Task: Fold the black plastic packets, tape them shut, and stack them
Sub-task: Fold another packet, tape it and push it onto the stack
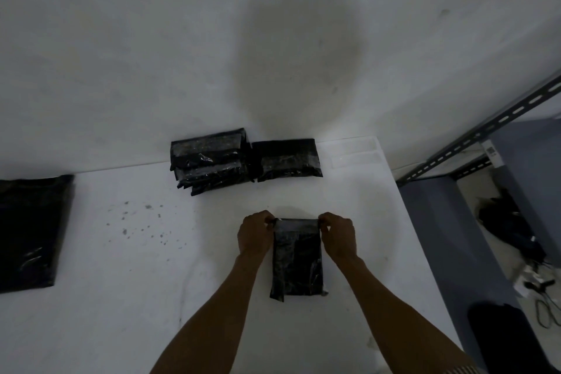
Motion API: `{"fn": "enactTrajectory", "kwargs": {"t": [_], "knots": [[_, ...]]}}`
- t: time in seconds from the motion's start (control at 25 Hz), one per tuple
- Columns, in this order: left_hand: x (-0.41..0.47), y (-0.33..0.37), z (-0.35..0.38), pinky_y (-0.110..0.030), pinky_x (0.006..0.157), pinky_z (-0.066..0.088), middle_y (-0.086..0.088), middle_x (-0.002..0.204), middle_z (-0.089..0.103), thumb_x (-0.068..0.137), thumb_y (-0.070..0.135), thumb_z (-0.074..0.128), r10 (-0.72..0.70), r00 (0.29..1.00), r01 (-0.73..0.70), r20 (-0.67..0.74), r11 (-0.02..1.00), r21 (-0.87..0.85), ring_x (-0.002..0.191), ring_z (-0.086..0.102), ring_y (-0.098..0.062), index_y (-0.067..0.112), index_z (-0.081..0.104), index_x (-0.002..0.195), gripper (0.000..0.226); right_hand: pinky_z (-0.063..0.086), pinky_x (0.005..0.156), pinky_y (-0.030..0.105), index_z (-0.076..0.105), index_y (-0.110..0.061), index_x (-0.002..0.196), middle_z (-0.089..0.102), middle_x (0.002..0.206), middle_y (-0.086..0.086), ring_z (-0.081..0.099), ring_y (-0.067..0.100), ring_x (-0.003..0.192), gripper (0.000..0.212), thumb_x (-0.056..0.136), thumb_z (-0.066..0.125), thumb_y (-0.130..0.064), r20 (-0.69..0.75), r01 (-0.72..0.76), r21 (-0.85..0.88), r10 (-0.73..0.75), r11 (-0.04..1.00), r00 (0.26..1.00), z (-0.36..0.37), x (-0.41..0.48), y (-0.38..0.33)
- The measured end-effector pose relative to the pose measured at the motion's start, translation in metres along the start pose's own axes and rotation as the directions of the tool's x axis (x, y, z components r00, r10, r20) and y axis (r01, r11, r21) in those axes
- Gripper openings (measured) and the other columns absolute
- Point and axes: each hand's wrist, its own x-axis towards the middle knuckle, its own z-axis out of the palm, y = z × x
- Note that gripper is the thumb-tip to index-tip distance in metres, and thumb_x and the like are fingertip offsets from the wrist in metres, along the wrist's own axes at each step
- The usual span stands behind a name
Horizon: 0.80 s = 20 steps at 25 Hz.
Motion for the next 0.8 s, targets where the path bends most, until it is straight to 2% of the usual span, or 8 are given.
{"fn": "enactTrajectory", "kwargs": {"t": [0.2,0.28,0.36,0.48,0.56,0.64,0.72,0.8], "knots": [[-0.005,0.002,0.000,-0.019,0.069,0.045,0.003,0.079,0.069,0.089,0.011,0.063,-0.126,0.992,0.125,-0.003,0.990,-0.072,0.071,0.060,-0.007,0.019,0.077,0.081,0.017,0.047,0.083,0.023,0.073,-0.002,0.103,0.074,0.093,0.010,0.070,0.025,0.087,0.017,0.094,0.064,-0.013,-0.016,-0.174,0.112,0.177,0.978,0.984,0.000,-0.019,-0.010],[-0.010,0.007,-0.003,-0.023,0.064,0.045,0.002,0.067,0.066,0.088,0.014,0.062,-0.148,0.989,0.147,-0.003,0.983,-0.112,0.059,0.054,-0.006,0.017,0.073,0.069,0.023,0.048,0.072,0.023,0.073,-0.010,0.082,0.072,0.077,0.006,0.066,0.018,0.069,0.010,0.090,0.070,-0.016,-0.031,-0.198,0.143,0.205,0.970,0.978,0.001,-0.028,-0.009],[-0.020,0.011,-0.003,-0.023,0.058,0.047,0.004,0.061,0.066,0.087,0.029,0.068,-0.144,0.989,0.145,0.020,0.980,-0.133,0.054,0.056,-0.005,0.020,0.070,0.060,0.029,0.038,0.051,0.024,0.050,-0.017,0.053,0.056,0.052,-0.001,0.050,0.011,0.047,0.041,0.089,0.069,-0.019,-0.070,-0.213,0.068,0.217,0.975,0.974,0.006,-0.034,-0.006],[-0.032,0.009,0.002,-0.020,0.060,0.051,0.012,0.069,0.067,0.084,0.037,0.075,-0.161,0.987,0.161,0.017,0.973,-0.167,0.062,0.060,-0.002,0.024,0.077,0.075,0.016,0.030,0.048,0.024,0.050,-0.016,0.050,0.054,0.050,-0.005,0.052,0.011,0.047,0.044,0.090,0.066,-0.015,-0.089,-0.234,0.033,0.236,0.972,0.968,0.013,-0.038,-0.009],[-0.034,0.005,0.008,-0.018,0.057,0.049,0.006,0.071,0.071,0.084,0.033,0.077,-0.214,0.977,0.206,-0.003,0.945,-0.255,0.063,0.062,-0.005,0.019,0.079,0.078,0.015,0.036,0.054,0.024,0.064,-0.012,0.058,0.064,0.060,-0.001,0.062,0.017,0.058,0.034,0.092,0.063,-0.015,-0.073,-0.272,0.080,0.278,0.959,0.958,0.015,-0.036,-0.009],[-0.034,0.006,0.009,-0.019,0.053,0.048,0.003,0.065,0.070,0.085,0.027,0.075,-0.237,0.971,0.221,-0.008,0.917,-0.331,0.061,0.061,-0.010,0.019,0.075,0.065,0.021,0.048,0.073,0.023,0.077,-0.009,0.084,0.075,0.084,0.006,0.069,0.022,0.078,0.020,0.094,0.062,-0.016,-0.059,-0.273,0.122,0.281,0.954,0.958,0.012,-0.035,-0.010],[-0.031,0.002,0.012,-0.031,0.060,0.055,-0.002,0.065,0.071,0.087,0.020,0.071,-0.214,0.976,0.192,-0.032,0.924,-0.331,0.061,0.061,-0.013,0.015,0.073,0.062,0.026,0.046,0.093,0.026,0.071,-0.007,0.112,0.072,0.112,0.011,0.068,0.026,0.101,0.022,0.096,0.059,-0.015,-0.030,-0.253,0.175,0.262,0.951,0.965,0.008,-0.037,-0.012],[-0.031,0.000,0.016,-0.033,0.069,0.056,-0.004,0.076,0.073,0.090,0.016,0.066,-0.144,0.985,0.115,-0.096,0.960,-0.257,0.071,0.066,-0.017,0.015,0.075,0.076,0.017,0.041,0.107,0.037,0.056,-0.006,0.134,0.055,0.139,0.014,0.054,0.027,0.126,0.036,0.100,0.053,-0.018,-0.052,-0.195,0.150,0.204,0.969,0.978,0.009,-0.047,-0.018]]}}
